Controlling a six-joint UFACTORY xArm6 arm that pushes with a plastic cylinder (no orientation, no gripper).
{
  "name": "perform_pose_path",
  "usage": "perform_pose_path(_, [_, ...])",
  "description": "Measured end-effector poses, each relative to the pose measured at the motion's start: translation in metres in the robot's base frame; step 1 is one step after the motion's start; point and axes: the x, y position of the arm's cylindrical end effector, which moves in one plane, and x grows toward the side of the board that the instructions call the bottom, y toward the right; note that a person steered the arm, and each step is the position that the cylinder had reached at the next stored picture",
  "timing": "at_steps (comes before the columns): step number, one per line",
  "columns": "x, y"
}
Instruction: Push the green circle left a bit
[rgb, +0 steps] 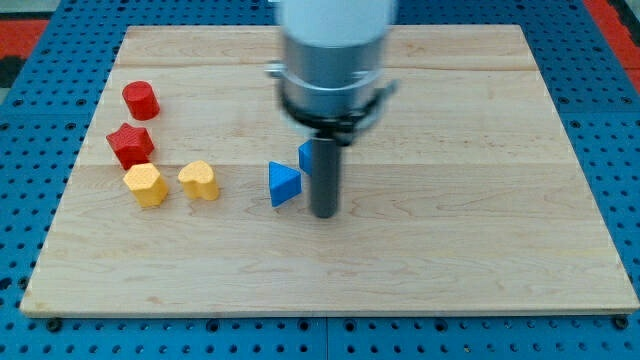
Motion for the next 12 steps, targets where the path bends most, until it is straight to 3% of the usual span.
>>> perform_pose_path(2, [-0.01,-0.03])
perform_pose_path(3, [0.004,0.003])
perform_pose_path(4, [-0.044,0.102])
perform_pose_path(5, [-0.119,0.207])
perform_pose_path(6, [-0.168,0.248])
perform_pose_path(7, [-0.168,0.261])
perform_pose_path(10, [-0.168,0.24])
perform_pose_path(11, [-0.169,0.177])
perform_pose_path(12, [-0.141,0.126])
